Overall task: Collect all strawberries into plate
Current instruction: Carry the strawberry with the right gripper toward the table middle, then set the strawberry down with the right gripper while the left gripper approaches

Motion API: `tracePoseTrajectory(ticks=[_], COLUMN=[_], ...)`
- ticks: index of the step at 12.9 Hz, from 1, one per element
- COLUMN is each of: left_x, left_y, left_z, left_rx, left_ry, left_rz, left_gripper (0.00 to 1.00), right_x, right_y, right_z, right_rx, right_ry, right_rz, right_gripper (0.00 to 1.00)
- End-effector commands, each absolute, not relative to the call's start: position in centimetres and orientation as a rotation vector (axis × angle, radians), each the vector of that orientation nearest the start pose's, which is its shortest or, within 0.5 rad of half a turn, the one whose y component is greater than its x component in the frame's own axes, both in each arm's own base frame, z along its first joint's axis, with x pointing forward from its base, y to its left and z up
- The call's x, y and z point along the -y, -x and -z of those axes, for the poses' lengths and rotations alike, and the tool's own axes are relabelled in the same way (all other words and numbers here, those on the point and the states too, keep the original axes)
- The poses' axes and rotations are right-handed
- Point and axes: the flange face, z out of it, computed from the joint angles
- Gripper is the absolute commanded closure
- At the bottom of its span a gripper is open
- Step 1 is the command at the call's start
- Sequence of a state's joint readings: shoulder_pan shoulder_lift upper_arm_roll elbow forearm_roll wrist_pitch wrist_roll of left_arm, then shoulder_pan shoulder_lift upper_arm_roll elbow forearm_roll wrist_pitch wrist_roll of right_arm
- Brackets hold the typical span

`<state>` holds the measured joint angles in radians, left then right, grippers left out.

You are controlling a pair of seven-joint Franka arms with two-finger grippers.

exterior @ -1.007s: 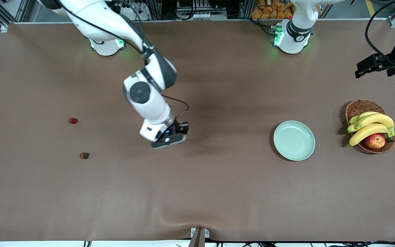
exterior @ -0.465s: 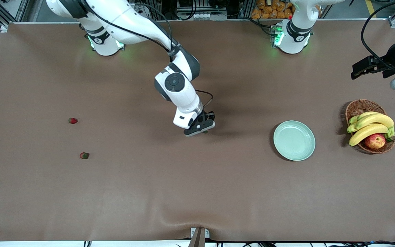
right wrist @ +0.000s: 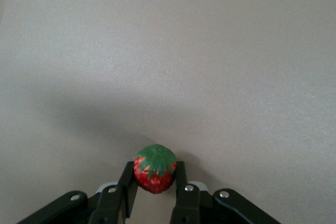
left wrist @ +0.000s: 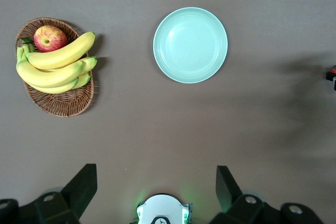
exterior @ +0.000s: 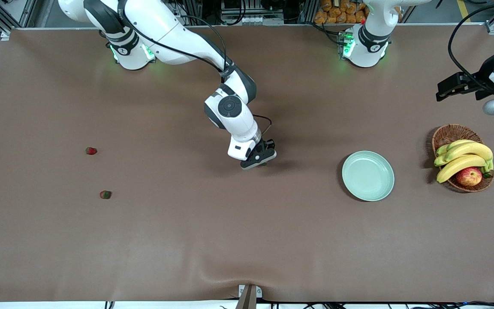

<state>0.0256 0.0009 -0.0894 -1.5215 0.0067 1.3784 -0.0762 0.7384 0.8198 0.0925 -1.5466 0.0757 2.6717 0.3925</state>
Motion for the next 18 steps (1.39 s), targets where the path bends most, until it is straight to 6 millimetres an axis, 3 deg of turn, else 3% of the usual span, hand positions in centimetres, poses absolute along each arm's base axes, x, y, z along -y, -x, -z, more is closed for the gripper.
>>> tracePoseTrajectory(ticks=[1,2,5,7,9,10,12,14,17,18], left_x=[3.6,3.6,6.2,10.3,15.1,17.3,23.5,28.1,33.3,34.1], left_y=[-53.4,-53.4,-54.5,-55.7,-57.7,-59.0,-61.3,-62.6,-62.6,-63.1], left_z=[-63.3,-63.1,-61.1,-58.6,-54.3,-51.5,-45.0,-39.4,-31.4,-30.2], left_rx=[0.022,0.029,0.058,0.124,0.191,0.176,0.096,0.186,0.144,0.230], left_ry=[3.134,3.133,3.125,3.117,3.130,3.152,3.215,3.266,3.241,3.259], left_rz=[-0.212,-0.219,-0.255,-0.274,-0.281,-0.272,-0.201,-0.127,-0.051,-0.023], left_gripper=[0.00,0.00,0.00,0.00,0.00,0.00,0.00,0.00,0.00,0.00], right_x=[-53.2,-52.8,-50.4,-47.4,-43.6,-41.3,-35.8,-29.6,-19.0,-16.0], right_y=[-51.4,-51.9,-54.4,-56.6,-58.9,-60.0,-61.7,-64.0,-66.1,-66.4], right_z=[-20.5,-20.8,-24.7,-27.4,-30.2,-31.2,-32.3,-32.9,-32.4,-32.0], right_rx=[0.483,0.474,0.414,0.364,0.301,0.257,0.227,0.166,-0.008,-0.046], right_ry=[2.832,2.837,2.839,2.879,2.931,2.958,3.018,3.048,3.124,3.152], right_rz=[0.318,0.329,0.369,0.358,0.321,0.286,0.190,0.136,-0.066,-0.134], right_gripper=[0.00,0.00,0.00,0.00,0.00,0.00,0.00,0.00,0.00,0.00])
